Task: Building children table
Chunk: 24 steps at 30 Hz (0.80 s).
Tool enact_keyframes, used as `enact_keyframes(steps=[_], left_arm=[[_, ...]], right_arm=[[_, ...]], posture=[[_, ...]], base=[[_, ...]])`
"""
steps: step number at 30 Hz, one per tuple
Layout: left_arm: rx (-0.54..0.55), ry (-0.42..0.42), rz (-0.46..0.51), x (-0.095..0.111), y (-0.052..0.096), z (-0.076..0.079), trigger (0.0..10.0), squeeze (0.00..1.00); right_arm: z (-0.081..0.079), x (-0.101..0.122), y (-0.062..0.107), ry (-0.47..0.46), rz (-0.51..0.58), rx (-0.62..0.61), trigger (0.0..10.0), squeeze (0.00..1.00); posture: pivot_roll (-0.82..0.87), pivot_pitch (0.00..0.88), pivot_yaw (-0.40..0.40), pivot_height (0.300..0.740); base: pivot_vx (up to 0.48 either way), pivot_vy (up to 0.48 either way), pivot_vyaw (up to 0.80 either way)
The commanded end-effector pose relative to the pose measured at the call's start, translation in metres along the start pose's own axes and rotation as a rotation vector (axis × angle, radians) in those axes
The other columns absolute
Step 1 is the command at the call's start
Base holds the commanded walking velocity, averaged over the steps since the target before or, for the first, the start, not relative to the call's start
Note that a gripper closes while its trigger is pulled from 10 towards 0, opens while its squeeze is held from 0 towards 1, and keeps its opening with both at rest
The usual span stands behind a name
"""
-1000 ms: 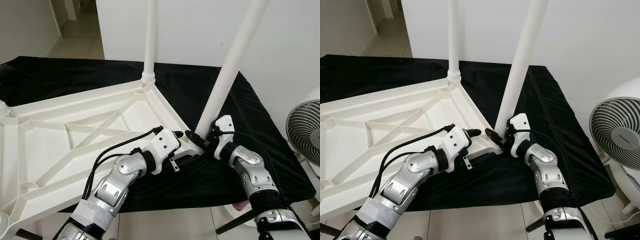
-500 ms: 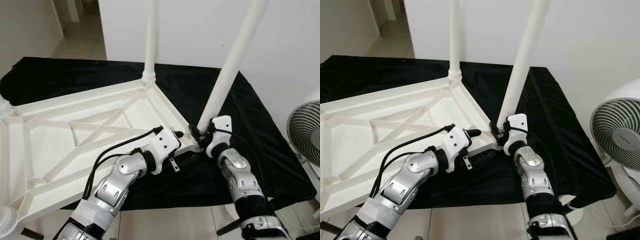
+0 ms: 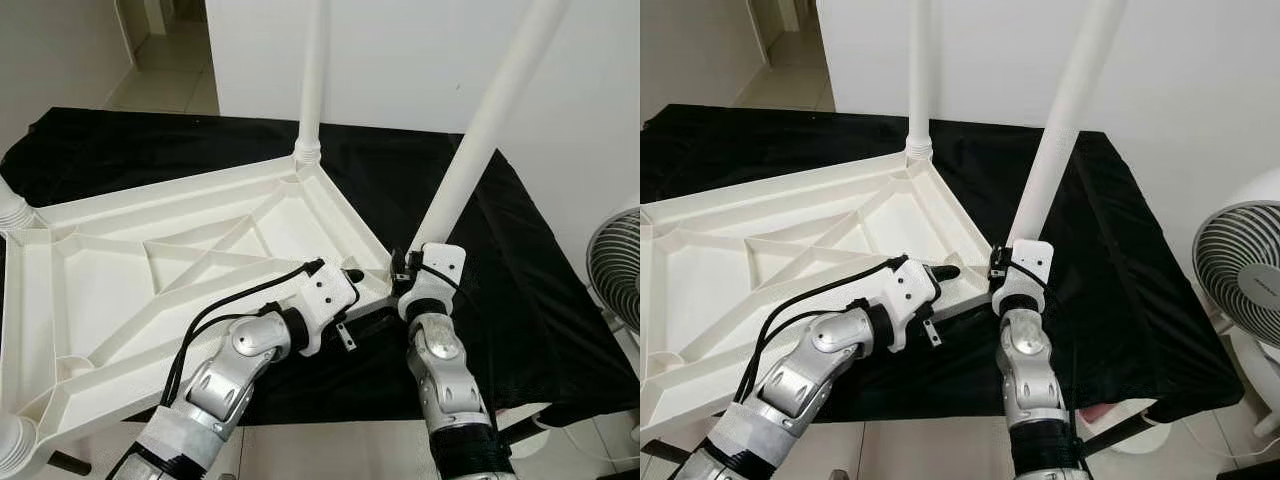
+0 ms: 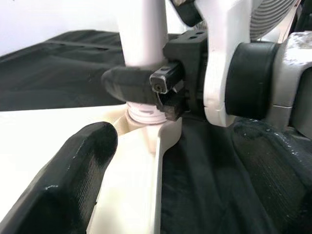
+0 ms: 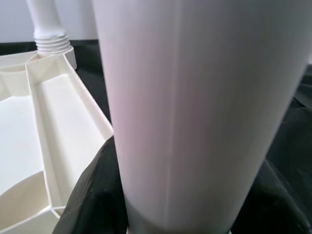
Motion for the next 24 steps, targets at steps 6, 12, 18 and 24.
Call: enact_keyframes(steps=[6, 12, 18, 24], left_arm=[[-0.051, -0.013, -0.002, 0.002, -0.001, 0.000, 10.0, 0.00], [-0.021, -0.031, -0.006, 0.003, 0.001, -0.010, 10.0, 0.00], [-0.005, -0.032, 0.000, 0.004, 0.001, -0.009, 10.0, 0.00], [0.031, -0.021, -0.006, 0.001, 0.004, -0.008, 10.0, 0.00]], right_arm=[[0.014, -0.017, 0.007, -0.026, -0.062, -0.074, 10.0, 1.00], [0.019, -0.006, 0.009, -0.058, 0.025, -0.054, 10.0, 1.00], [0.023, 0.000, 0.014, -0.053, 0.051, -0.047, 10.0, 1.00], [0.033, 0.003, 0.036, -0.053, 0.067, 0.034, 10.0, 0.00]], posture=[[0.10, 0.068, 0.001, 0.740], [0.11, 0.051, -0.010, 0.740], [0.12, 0.045, -0.033, 0.740], [0.13, 0.044, -0.058, 0.740]], base=[[0.000, 0.000, 0.00], [0.000, 0.000, 0.00], [0.000, 0.000, 0.00], [0.000, 0.000, 0.00]])
Point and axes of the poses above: a point about 5 cm out from each wrist's last joint towards the gripper, its own y axis pointing back from the gripper into the wrist, its own x axis along the axis of the wrist's last joint, z = x × y, the point moved 1 cm from there along -y, pointing out of the wrist towards the gripper, and after that the axes turned 4 degrees about -y, right-handed, at the moved point
